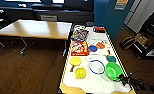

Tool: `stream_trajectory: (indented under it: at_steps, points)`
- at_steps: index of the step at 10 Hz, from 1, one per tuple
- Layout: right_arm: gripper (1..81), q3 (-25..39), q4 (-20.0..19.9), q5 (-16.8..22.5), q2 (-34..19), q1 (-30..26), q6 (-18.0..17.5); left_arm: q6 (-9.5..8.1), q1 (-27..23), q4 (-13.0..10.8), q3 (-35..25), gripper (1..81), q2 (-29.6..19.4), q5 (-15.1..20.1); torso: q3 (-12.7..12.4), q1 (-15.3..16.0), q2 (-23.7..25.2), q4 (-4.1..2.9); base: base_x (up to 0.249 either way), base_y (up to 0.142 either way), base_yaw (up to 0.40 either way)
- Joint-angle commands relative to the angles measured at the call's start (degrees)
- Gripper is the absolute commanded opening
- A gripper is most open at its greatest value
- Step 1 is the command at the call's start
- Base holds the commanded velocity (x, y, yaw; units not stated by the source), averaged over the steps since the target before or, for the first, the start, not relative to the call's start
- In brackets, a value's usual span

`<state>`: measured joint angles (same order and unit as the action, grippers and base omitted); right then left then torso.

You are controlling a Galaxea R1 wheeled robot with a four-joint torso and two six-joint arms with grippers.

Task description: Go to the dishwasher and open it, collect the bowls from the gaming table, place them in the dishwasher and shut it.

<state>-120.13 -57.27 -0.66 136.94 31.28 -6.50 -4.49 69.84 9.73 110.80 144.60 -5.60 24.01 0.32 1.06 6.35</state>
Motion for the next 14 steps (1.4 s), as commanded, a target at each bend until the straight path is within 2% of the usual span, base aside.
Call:
stream_trajectory:
  at_steps: [1,4,7,9,11,14]
  points:
    - [1.0,1.73,0.23,3.82,-4.35,-7.05,0.61,0.18,-1.85,0.38,-1.11,81.1,-1.15,3.84,0.0,0.0,0.0,0.0,0.0,0.0,0.0]
    - [1.0,13.16,0.32,3.91,-12.44,-10.39,0.43,0.27,-1.94,0.2,-1.29,81.1,-0.98,3.84,0.0,0.0,0.0,0.0,0.0,0.0,0.0]
    - [1.0,20.01,1.2,4.09,-19.2,-10.49,0.43,0.27,-1.94,-0.06,-1.72,81.1,-0.72,3.31,0.0,0.0,0.0,0.0,0.0,0.0,0.0]
    - [1.0,23.18,2.25,5.39,-23.42,-10.13,0.43,0.35,-3.08,-0.15,-4.44,81.1,-1.68,3.05,0.0,0.0,0.0,0.0,0.0,0.0,0.0]
    - [1.0,25.82,3.74,9.7,-26.85,-9.52,0.43,0.36,-4.48,-0.15,-7.69,81.1,-2.82,3.05,0.0,0.0,0.0,0.0,0.0,0.0,0.0]
    - [1.0,29.51,6.73,10.59,-31.16,-5.22,0.43,0.27,-7.21,-0.24,-12.44,81.1,-4.23,3.05,0.0,0.0,0.0,0.0,0.0,0.0,0.0]
